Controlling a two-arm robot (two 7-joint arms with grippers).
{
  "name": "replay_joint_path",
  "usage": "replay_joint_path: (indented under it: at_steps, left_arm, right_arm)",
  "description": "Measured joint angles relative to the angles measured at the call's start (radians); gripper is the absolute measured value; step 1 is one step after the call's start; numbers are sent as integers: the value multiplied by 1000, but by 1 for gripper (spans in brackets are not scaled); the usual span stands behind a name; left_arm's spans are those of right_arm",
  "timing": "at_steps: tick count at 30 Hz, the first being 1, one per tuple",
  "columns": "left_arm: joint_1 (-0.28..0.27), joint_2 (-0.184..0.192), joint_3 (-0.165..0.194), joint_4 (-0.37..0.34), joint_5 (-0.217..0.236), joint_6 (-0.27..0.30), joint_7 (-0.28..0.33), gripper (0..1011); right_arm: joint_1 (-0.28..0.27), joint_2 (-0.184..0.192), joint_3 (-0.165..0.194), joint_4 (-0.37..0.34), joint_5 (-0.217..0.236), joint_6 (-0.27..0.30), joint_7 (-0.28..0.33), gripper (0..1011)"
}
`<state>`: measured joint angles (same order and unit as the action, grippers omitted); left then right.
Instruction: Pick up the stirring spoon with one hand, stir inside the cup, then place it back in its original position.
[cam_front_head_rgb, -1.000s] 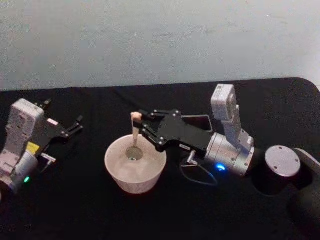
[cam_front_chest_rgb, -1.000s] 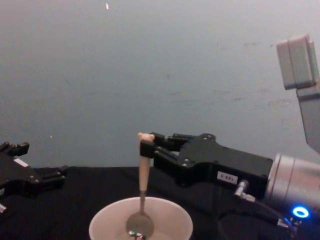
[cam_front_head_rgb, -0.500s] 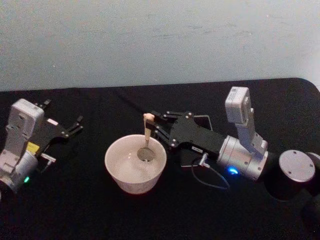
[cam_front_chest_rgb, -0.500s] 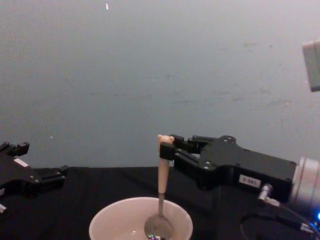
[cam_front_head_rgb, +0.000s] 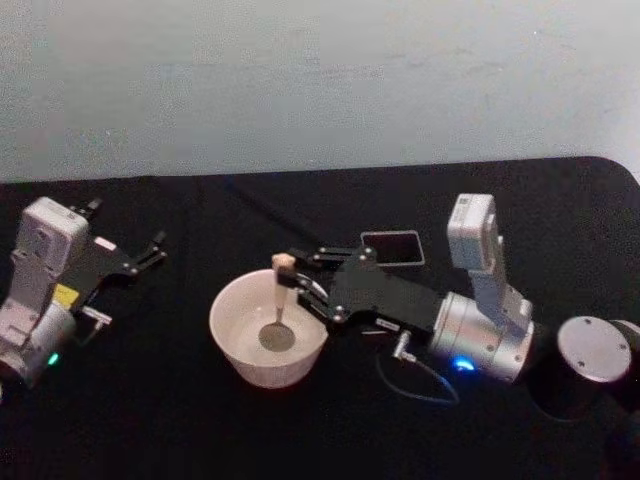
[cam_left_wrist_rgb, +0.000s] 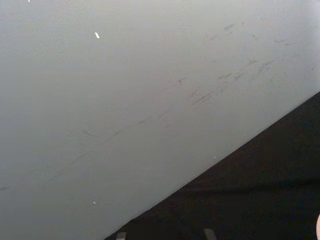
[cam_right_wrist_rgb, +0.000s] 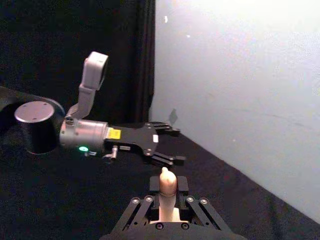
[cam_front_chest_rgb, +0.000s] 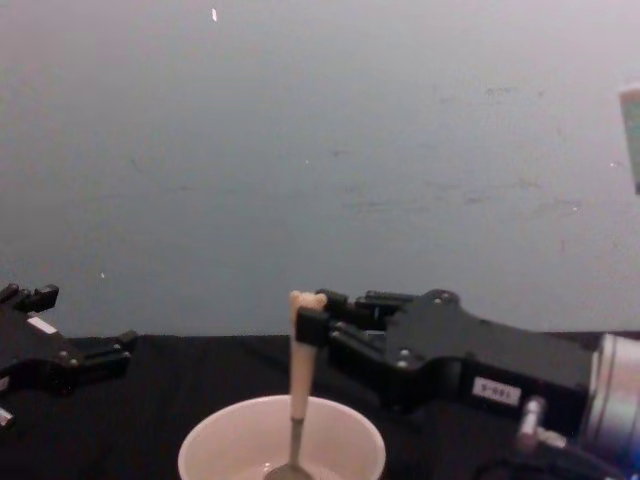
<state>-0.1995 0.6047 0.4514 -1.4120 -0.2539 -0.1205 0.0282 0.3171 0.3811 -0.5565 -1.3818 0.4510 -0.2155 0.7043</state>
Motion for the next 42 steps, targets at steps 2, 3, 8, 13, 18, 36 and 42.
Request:
replay_joint_path:
  at_steps: [2, 3, 8, 13, 18, 36, 42]
  left_arm:
    - [0, 0, 0, 0, 0, 0, 0, 1001]
    - [0, 0, 0, 0, 0, 0, 0, 1001]
    - [0, 0, 0, 0, 0, 0, 0, 1001]
    - [0, 0, 0, 0, 0, 0, 0, 1001]
    - [0, 0, 0, 0, 0, 0, 0, 1001]
    - [0, 0, 0, 0, 0, 0, 0, 1001]
    - [0, 0, 0, 0, 0, 0, 0, 1001]
  right_arm:
    - [7, -10, -9, 9, -2, 0, 2, 203]
    - [10, -13, -12, 14, -3, 0, 2, 203]
    - [41, -43, -23, 57, -8, -3, 1, 203]
    - [71, -69, -24, 97, -15, -16, -8, 203]
    - [95, -87, -14, 136, -22, -25, -24, 203]
    - [73, -62, 24, 114, -26, -22, -44, 203]
    - [35, -31, 33, 59, -14, -11, -40, 203]
